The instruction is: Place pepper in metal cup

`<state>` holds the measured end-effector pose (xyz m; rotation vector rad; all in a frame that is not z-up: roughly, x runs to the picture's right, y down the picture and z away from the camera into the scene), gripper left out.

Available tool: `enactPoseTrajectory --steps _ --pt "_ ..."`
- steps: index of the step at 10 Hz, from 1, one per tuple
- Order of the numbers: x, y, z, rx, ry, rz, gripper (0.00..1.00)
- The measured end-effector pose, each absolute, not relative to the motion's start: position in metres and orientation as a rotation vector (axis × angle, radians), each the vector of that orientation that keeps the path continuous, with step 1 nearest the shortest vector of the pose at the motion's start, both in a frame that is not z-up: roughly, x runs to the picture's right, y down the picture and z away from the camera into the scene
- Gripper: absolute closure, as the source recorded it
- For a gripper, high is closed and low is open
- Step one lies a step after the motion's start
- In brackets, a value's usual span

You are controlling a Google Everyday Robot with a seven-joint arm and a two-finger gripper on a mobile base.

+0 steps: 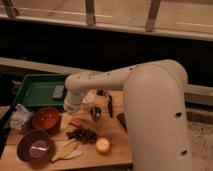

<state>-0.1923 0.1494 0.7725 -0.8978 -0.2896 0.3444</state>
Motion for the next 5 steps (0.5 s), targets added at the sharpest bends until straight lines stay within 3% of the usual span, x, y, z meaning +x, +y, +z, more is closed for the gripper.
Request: enactPoseTrajectory --steps 5 --pt "-0.198 0.158 0.792 -0.881 -0.261 0.352 0.20"
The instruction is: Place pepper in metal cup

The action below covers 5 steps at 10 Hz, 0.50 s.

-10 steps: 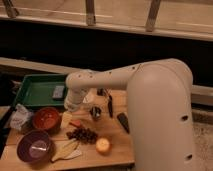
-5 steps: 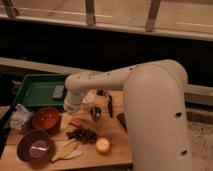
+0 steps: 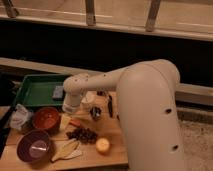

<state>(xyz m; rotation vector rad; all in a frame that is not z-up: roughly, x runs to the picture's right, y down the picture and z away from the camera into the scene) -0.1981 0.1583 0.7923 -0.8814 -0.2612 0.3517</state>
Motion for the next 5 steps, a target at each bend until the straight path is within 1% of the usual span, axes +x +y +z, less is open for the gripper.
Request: enactPoseTrajectory --steps 5 --pt "-0.196 0.161 0.812 -0.842 -0.278 0.409 0.20"
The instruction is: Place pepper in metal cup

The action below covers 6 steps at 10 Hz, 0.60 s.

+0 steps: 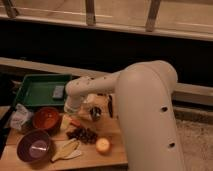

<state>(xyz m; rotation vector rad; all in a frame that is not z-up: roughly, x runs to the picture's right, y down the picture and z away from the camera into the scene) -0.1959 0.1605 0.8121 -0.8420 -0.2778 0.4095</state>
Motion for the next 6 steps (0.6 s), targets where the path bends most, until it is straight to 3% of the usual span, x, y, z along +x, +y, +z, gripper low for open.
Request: enactPoseTrajectory --steps 6 --pt "-0.197 0.161 0.828 -0.804 -0.243 0.408 0.20"
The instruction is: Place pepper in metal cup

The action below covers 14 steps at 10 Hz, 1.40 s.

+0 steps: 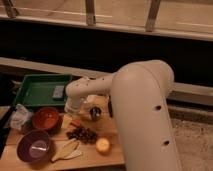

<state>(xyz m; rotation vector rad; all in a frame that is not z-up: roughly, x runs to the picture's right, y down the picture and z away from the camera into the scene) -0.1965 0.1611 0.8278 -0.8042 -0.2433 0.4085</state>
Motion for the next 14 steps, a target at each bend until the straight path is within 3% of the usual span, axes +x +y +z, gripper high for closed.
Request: enactPoseTrajectory --steps 12,14 --pt "-0.192 0.168 0.861 -0.734 -0.132 0.477 0.20" --pt "-0.193 0.169 0.863 -0.714 -0.094 0.493 0.30"
